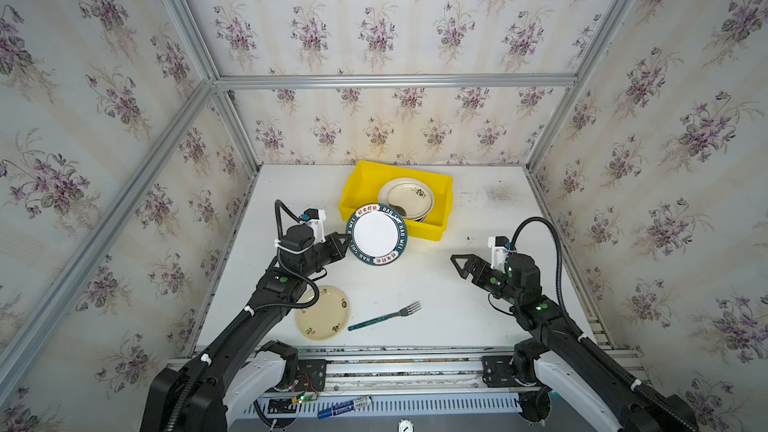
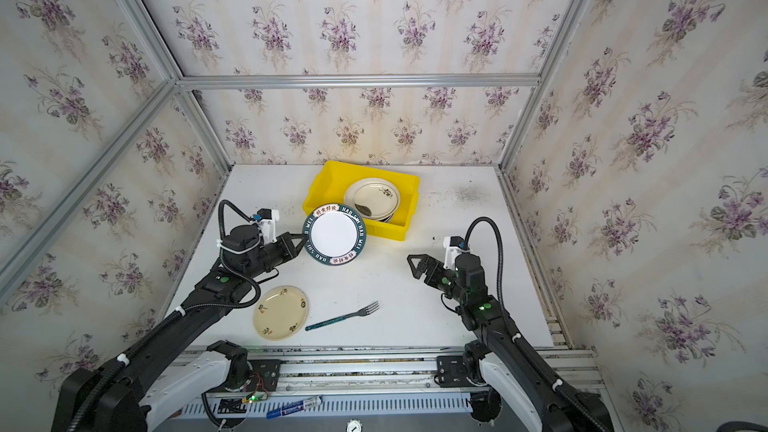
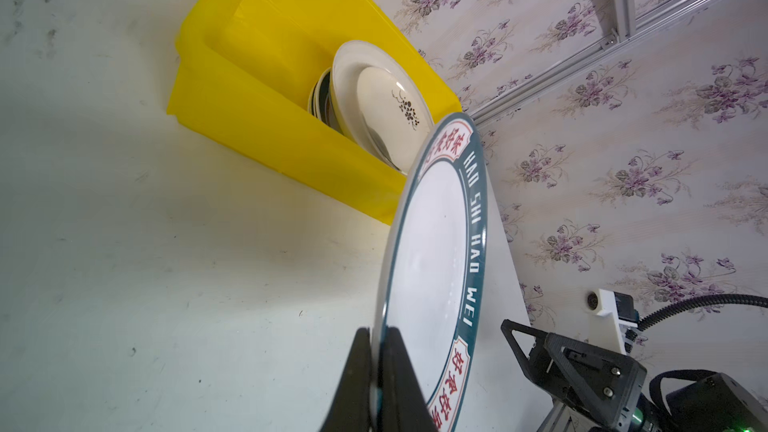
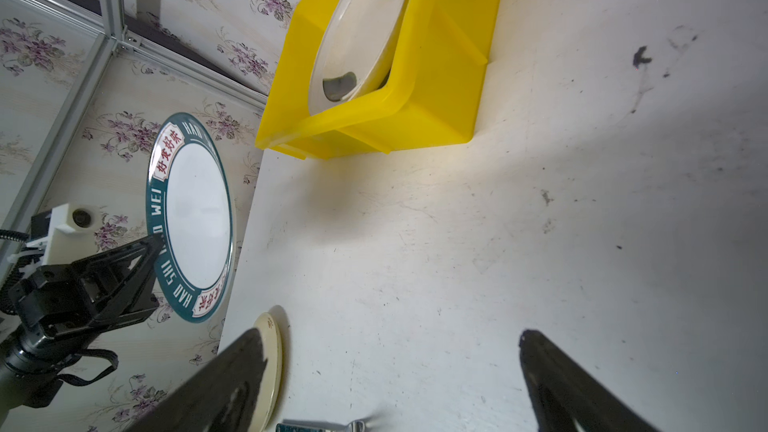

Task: Place the plates into the plastic bin on the countertop
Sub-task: 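Carry the green-rimmed plate into the yellow bin and open the left gripper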

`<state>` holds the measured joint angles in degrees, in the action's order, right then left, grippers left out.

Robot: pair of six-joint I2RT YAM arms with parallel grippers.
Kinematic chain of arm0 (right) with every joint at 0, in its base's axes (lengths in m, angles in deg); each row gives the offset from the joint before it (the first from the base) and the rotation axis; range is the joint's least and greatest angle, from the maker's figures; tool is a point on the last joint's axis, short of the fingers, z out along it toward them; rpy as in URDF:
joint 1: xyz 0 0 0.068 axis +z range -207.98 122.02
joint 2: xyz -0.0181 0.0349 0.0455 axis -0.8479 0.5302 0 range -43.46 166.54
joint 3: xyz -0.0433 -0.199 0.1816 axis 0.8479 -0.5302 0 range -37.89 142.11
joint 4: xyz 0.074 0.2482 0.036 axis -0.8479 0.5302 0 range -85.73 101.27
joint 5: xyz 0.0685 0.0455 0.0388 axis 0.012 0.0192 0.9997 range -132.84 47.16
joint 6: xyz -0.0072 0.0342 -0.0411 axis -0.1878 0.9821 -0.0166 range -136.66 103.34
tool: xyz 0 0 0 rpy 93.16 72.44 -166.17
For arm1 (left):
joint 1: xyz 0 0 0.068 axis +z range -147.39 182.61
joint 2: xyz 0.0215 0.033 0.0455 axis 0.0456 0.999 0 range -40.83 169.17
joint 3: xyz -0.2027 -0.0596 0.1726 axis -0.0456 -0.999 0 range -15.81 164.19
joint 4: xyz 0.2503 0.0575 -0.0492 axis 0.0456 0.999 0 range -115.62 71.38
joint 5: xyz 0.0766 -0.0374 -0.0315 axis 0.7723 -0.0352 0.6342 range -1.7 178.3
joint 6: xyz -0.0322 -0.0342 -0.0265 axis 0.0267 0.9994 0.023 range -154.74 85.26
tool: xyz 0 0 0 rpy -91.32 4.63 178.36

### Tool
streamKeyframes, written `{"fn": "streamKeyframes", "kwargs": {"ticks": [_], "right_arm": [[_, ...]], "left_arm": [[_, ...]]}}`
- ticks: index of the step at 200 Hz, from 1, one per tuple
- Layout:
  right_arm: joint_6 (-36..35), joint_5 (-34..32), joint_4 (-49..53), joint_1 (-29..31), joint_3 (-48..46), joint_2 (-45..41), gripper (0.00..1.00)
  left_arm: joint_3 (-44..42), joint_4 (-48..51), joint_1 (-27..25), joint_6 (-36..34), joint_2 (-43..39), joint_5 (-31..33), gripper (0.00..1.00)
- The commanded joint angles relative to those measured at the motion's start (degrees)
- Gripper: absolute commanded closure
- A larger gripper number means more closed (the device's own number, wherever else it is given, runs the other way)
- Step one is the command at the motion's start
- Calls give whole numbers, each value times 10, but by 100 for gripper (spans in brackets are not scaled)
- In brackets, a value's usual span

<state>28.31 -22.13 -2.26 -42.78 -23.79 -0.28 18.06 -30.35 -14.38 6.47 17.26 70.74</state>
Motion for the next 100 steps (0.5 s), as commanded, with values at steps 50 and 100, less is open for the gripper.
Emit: {"fn": "streamKeyframes", "kwargs": {"ticks": [50, 100], "right_arm": [[-17, -6, 26, 0, -10, -44, 2], [-29, -27, 104, 0, -10, -122, 2]], "left_arm": [[137, -53, -17, 17, 119, 22, 100], [262, -61, -23, 10, 265, 22, 100]]}}
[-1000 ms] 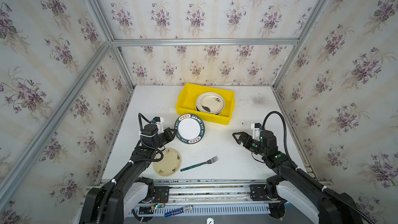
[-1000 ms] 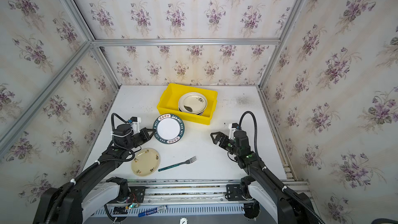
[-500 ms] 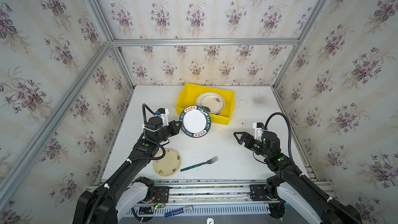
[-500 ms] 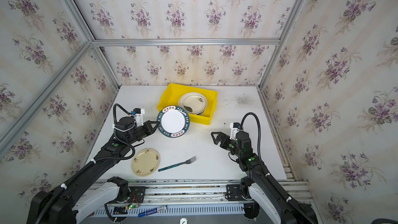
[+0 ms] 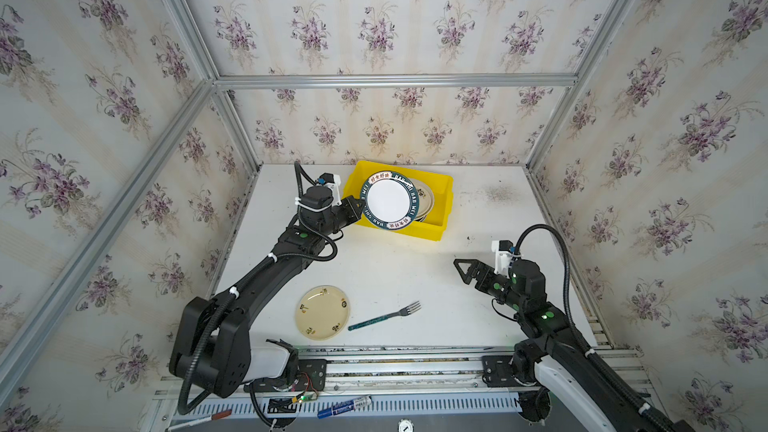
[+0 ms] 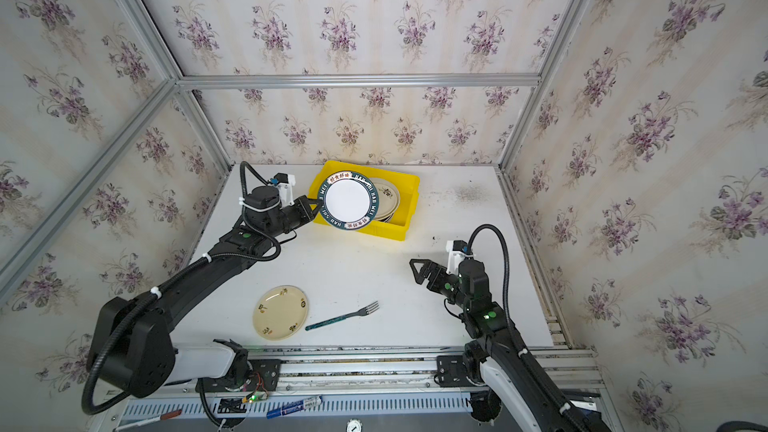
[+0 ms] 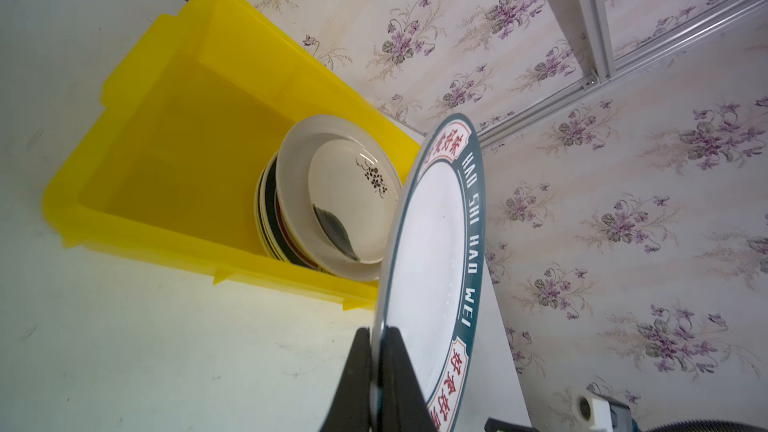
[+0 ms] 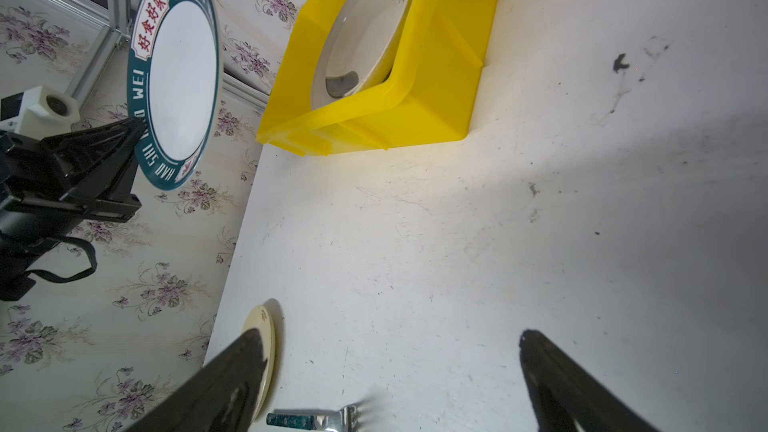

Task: Place the plates into the plastic bin on the countertop
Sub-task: 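Carry the green-rimmed plate into the yellow bin and open the left gripper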

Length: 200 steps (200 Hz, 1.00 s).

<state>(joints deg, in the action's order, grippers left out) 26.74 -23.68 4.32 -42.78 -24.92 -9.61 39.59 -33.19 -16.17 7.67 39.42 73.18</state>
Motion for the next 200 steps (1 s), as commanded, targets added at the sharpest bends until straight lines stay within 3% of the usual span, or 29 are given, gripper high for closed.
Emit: {"fn": "streamKeyframes", "kwargs": {"ticks": [1, 84, 162, 168, 173, 186, 200], "right_arm": [[-13, -11, 39, 0, 1, -31, 2], [-4, -32, 131, 0, -25, -156, 1], [-13, -31, 118, 0, -35, -149, 1], [-14, -30, 117, 0, -34, -147, 1], [-15, -29, 118, 0, -35, -146, 1], [-16, -27, 119, 0, -33, -146, 1], [-17, -28, 121, 0, -34, -146, 1]], "left_arm": [[49, -32, -5, -3, 46, -3, 100], [237, 37, -19, -46, 252, 13, 100], [315, 103, -39, -86, 335, 51, 99], [321, 107, -40, -87, 342, 48, 96], [327, 112, -40, -89, 345, 47, 88], [341, 125, -43, -100, 350, 49, 52], [343, 129, -50, -122, 341, 61, 42]]}}
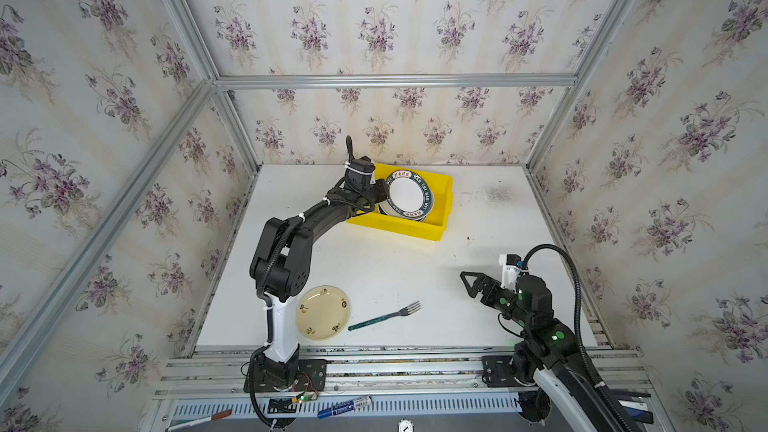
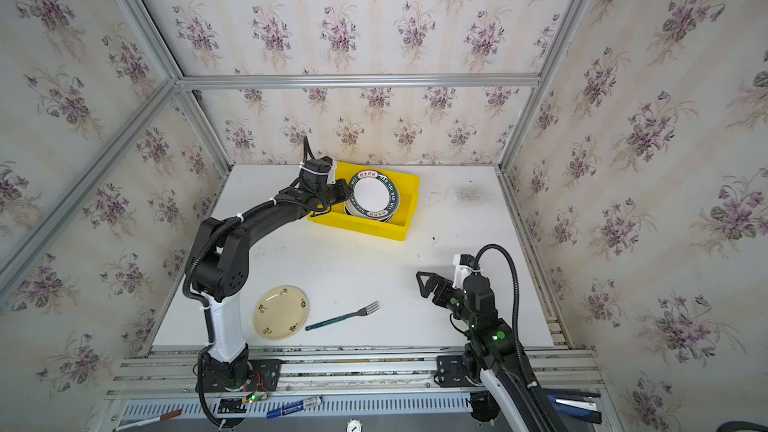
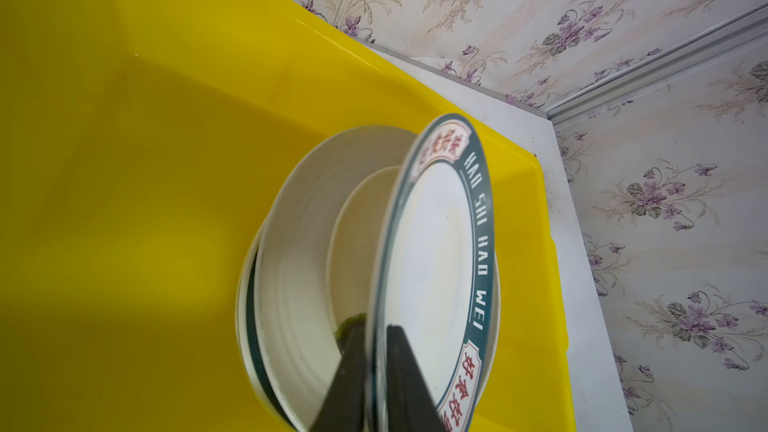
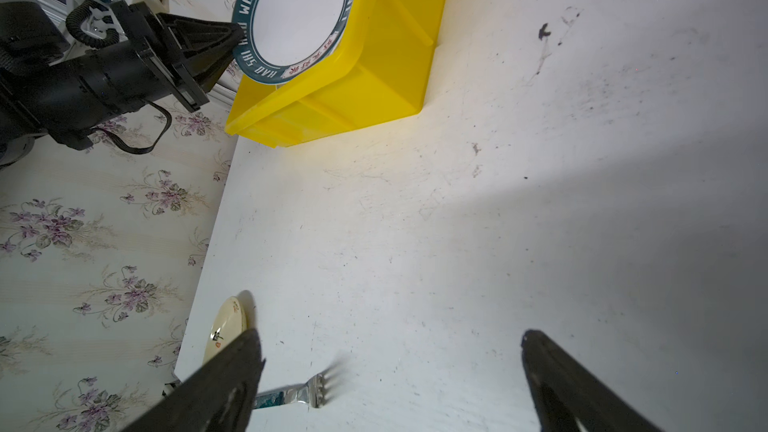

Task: Place the plates into the plastic bin on the countertop
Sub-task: 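Carry the green-rimmed plate into the yellow bin and open the left gripper, then move the left gripper back toward the small cream plate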

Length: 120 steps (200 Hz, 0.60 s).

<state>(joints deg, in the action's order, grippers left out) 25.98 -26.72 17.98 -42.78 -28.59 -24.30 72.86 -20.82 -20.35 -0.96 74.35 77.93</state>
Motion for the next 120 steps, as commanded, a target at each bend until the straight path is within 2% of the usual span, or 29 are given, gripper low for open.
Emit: {"fn": "streamKeyframes", "kwargs": {"ticks": [1, 10, 21, 30, 33, 36, 75, 120], "right_arm": [[-10, 3, -15, 0, 3, 1, 1], [-11, 3, -14, 0, 3, 1, 1], [-12, 2, -12, 0, 3, 2, 1], [-12, 1, -11, 0, 3, 3, 1], [-11, 1, -11, 0, 3, 3, 1], [-11, 1, -11, 0, 3, 3, 1], [-3, 6, -19, 0, 7, 5, 1], [-23, 34, -26, 0, 27, 22, 1]], "left_arm": [[10, 6, -8, -38, -9, 15, 41], [6, 7, -14, -56, -21, 27, 33], [0, 8, -21, -74, -37, 47, 19], [-6, 10, -25, -85, -51, 63, 13], [-10, 10, -25, -88, -56, 66, 4], [-12, 10, -26, -90, -61, 69, 1], [-85, 21, -27, -94, -155, 110, 0], [-262, 80, -27, -72, -342, 192, 0]]}}
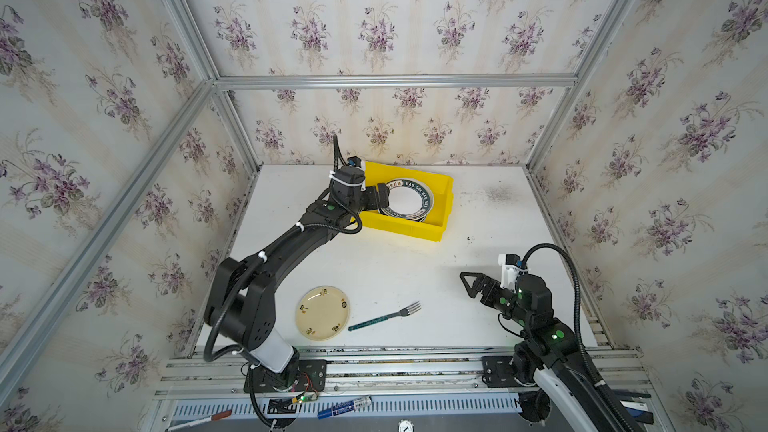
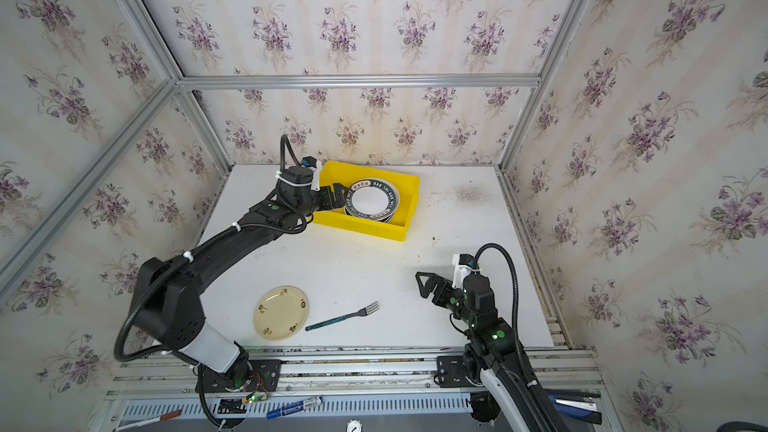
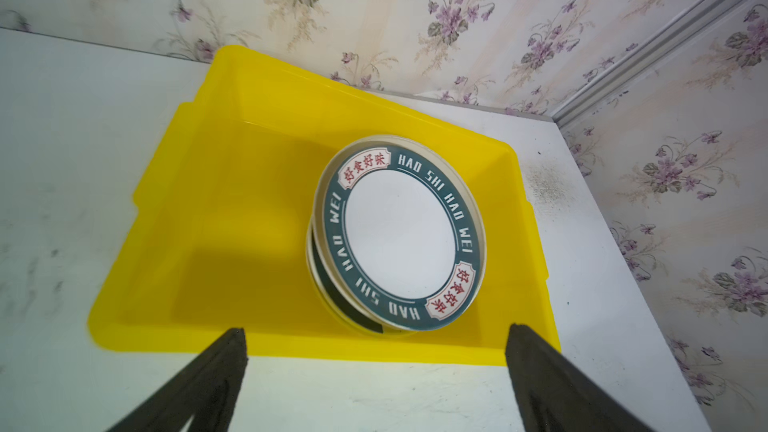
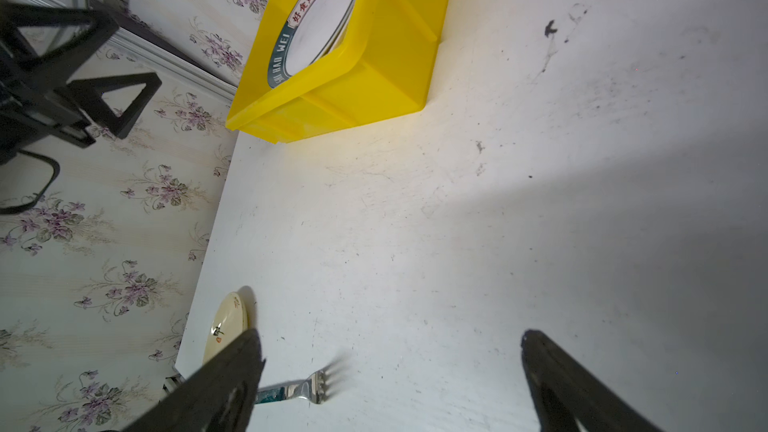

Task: Place the plates into the plastic bin on the countertop
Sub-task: 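Move the left gripper back toward the small cream plate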

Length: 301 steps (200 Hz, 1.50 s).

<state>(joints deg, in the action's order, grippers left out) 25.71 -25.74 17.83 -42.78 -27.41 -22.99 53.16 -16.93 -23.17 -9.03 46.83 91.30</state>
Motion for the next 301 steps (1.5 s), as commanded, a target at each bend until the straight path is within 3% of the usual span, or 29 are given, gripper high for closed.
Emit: {"fn": "streamKeyframes", "kwargs": {"ticks": [1, 35, 86, 106, 125, 162, 208, 301], "right_arm": [[-21, 25, -25, 0, 15, 10, 1], [-63, 61, -26, -1, 27, 33, 1], [-121, 89, -37, -2, 85, 149, 1], [-127, 121, -71, -3, 102, 202, 1], [-118, 148, -117, -3, 101, 230, 1], [-127, 135, -133, -3, 95, 251, 1], [-133, 127, -129, -3, 90, 262, 1], [-132, 115, -111, -3, 94, 252, 1]], "left_arm": [[-69, 42, 1, 8, -71, 58, 0], [-195, 118, 2, 16, -219, 83, 0], [-293, 269, 8, 121, -373, 153, 0], [-341, 280, 22, 143, -384, 151, 0], [-368, 287, 57, 151, -373, 109, 0], [-398, 294, 94, 141, -364, 101, 0], [-425, 282, 107, 161, -361, 85, 0], [-498, 183, 127, 170, -370, -43, 0]]}}
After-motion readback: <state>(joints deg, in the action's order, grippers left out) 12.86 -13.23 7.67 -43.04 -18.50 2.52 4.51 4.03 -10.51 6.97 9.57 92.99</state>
